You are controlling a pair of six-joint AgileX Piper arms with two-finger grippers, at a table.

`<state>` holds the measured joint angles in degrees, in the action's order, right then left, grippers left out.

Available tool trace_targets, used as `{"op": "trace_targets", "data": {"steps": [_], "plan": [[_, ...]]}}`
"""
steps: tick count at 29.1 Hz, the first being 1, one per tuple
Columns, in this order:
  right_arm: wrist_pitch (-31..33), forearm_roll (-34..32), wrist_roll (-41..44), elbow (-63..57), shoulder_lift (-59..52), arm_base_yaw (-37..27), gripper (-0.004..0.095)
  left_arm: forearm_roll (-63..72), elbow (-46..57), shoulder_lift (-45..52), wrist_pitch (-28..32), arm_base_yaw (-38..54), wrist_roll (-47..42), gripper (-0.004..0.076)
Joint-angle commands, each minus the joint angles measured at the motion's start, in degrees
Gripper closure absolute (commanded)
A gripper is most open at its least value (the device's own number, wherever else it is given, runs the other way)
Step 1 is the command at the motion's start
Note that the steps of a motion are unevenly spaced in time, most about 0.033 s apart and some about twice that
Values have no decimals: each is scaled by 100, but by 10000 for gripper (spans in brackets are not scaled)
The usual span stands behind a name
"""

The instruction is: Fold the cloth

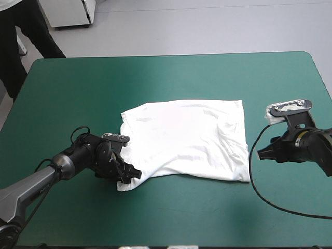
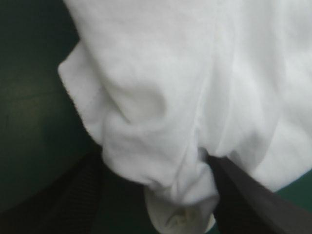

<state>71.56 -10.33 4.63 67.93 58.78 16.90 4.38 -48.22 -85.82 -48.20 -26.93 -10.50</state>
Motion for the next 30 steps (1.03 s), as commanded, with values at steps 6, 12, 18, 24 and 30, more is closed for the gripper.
{"op": "trace_targets", "data": {"steps": [6, 12, 18, 24, 30], "plan": [[-932, 590, 316, -965, 190, 12, 457, 527, 3, -544, 774, -42, 293, 501], [-1816, 1033, 427, -1771, 638, 12, 441, 493, 3, -579, 1036, -42, 440, 671], [-2199, 1132, 406, -1819, 1334, 12, 404, 453, 3, -591, 1088, -42, 523, 734], [-2491, 1094, 406, -1819, 1990, 12, 403, 467, 3, -591, 1088, -42, 533, 734], [-2503, 1235, 406, -1843, 2638, 12, 403, 467, 3, -591, 1001, -42, 600, 734]]}}
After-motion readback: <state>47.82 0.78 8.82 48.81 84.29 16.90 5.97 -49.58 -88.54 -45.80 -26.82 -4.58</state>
